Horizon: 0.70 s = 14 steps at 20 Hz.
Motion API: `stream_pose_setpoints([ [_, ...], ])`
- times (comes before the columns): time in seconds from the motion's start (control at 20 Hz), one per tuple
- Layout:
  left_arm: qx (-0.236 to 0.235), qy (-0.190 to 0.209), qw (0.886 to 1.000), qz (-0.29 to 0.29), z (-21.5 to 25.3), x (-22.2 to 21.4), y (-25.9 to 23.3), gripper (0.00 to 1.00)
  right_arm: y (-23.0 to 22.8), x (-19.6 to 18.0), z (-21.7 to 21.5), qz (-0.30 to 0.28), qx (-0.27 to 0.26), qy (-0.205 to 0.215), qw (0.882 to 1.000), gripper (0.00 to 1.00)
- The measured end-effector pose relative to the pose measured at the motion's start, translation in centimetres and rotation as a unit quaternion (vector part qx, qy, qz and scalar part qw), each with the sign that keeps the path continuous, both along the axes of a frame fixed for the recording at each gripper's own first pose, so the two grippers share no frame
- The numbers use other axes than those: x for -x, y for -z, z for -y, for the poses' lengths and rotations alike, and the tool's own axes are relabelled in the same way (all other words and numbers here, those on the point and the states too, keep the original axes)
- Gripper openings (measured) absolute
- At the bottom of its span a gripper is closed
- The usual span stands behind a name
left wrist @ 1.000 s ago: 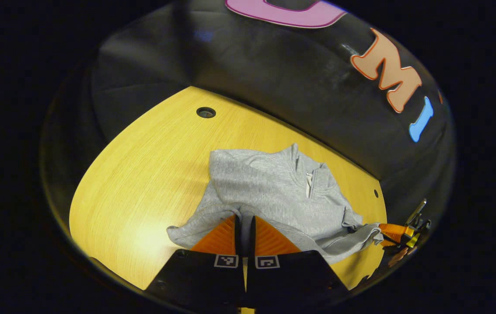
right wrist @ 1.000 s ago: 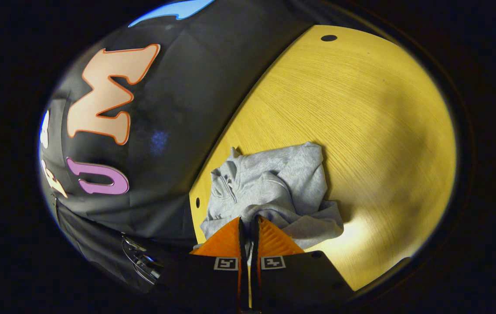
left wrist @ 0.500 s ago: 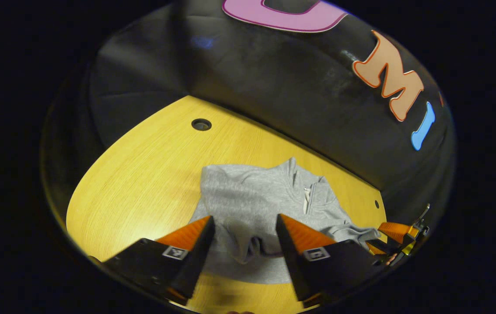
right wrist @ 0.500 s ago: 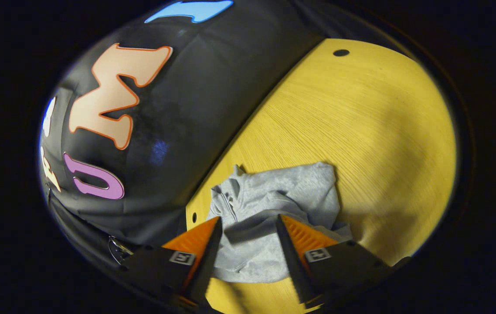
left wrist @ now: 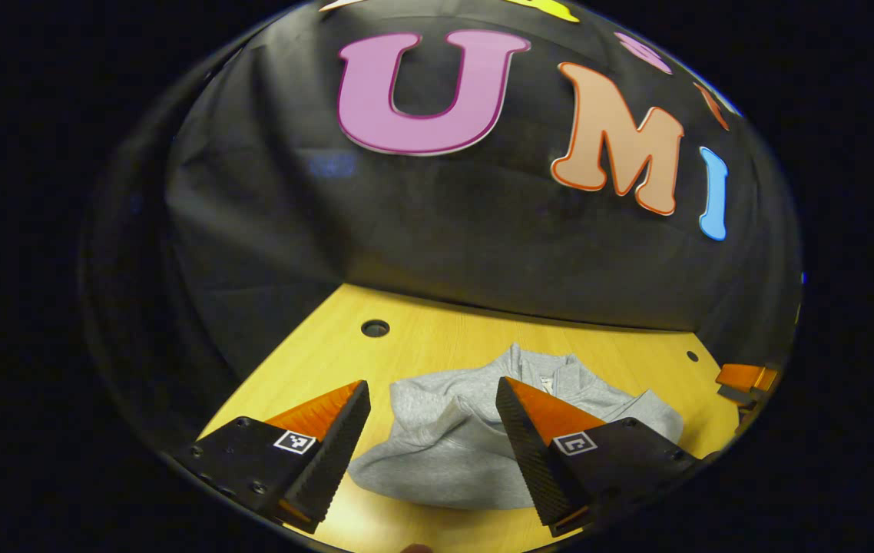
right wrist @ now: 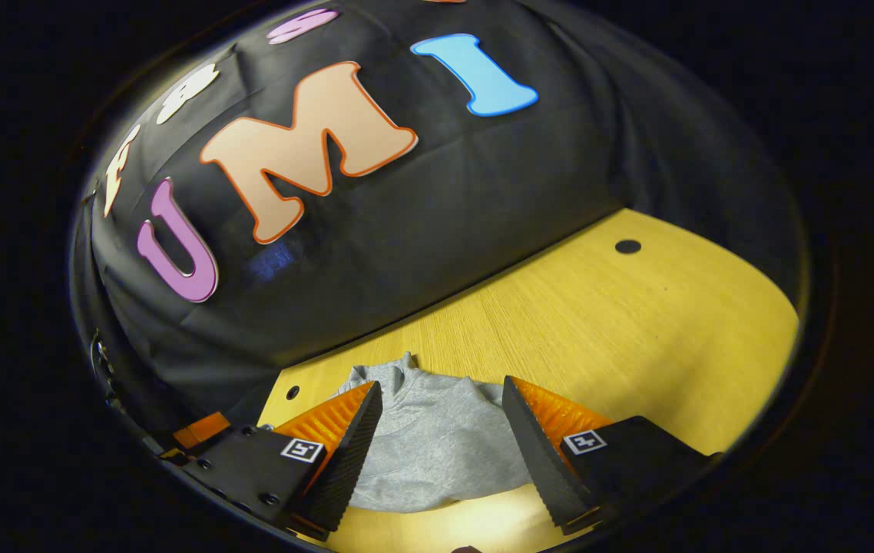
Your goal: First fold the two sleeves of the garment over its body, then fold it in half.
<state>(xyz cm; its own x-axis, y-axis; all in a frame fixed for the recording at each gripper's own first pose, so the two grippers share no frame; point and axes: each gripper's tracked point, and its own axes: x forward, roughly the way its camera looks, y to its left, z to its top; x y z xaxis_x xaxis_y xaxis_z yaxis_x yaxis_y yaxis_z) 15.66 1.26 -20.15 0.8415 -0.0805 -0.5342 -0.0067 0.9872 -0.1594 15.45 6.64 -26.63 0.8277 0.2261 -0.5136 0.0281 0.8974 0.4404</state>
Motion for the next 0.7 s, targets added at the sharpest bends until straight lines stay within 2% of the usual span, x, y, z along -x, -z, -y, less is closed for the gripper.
stream_pose_setpoints([
  [0.15,-0.039,0.018,0.999,0.029,0.4,1.8,-2.3,0.95,-3.0,1.5,2.1,0.067,0.081,0.007,0.994,0.97],
  [0.3,-0.056,0.023,0.997,0.058,0.8,3.7,-4.5,0.95,-6.7,3.6,2.4,0.143,0.146,-0.006,0.979,0.97],
  [0.5,-0.056,0.026,0.992,0.113,1.2,5.9,-7.7,0.94,-9.2,5.7,1.9,0.193,0.184,-0.022,0.964,0.97],
  [0.7,-0.069,0.009,0.989,0.13,0.0,6.8,-9.2,0.96,-11.4,7.4,1.0,0.214,0.176,-0.033,0.96,0.98],
])
